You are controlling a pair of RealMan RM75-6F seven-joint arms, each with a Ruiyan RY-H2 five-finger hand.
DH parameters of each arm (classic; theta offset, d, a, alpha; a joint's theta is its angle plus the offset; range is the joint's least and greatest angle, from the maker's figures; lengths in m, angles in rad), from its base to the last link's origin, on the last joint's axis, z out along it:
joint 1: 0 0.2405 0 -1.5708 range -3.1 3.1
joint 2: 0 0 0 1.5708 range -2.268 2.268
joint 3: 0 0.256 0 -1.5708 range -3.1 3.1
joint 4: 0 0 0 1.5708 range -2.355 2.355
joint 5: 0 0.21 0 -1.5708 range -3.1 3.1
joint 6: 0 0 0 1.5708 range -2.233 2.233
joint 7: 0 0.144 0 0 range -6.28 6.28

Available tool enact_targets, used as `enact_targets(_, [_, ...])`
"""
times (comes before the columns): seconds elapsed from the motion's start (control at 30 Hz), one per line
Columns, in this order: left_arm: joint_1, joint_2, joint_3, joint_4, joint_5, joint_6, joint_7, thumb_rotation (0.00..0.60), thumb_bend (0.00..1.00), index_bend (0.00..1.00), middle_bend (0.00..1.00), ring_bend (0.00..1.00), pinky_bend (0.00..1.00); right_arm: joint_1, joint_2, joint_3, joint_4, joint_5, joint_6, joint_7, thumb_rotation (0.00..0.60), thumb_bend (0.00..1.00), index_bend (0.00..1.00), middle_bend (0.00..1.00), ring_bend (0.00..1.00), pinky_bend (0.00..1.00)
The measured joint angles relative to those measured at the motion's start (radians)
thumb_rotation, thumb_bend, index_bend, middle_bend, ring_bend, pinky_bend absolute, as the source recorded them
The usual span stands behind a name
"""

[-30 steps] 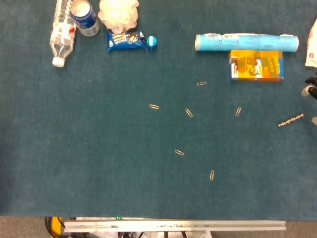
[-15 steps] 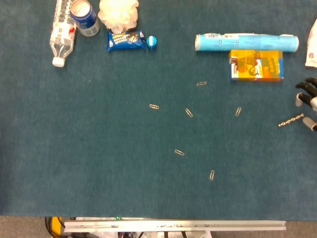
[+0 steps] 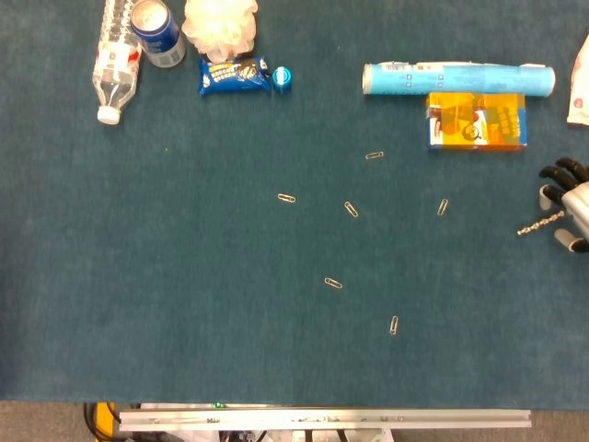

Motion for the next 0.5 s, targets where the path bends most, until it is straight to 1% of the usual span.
enact_targets(0.5, [0.002, 0.005, 0.001, -0.005, 0.000, -0.004, -0.004, 0.600, 0.05, 0.30, 0.34, 0.33, 0.45, 0.021, -0.029, -0.016, 0.005, 0.014, -0.040, -0.037, 0.600, 0.21, 0.47, 0.25, 0.17, 0.37])
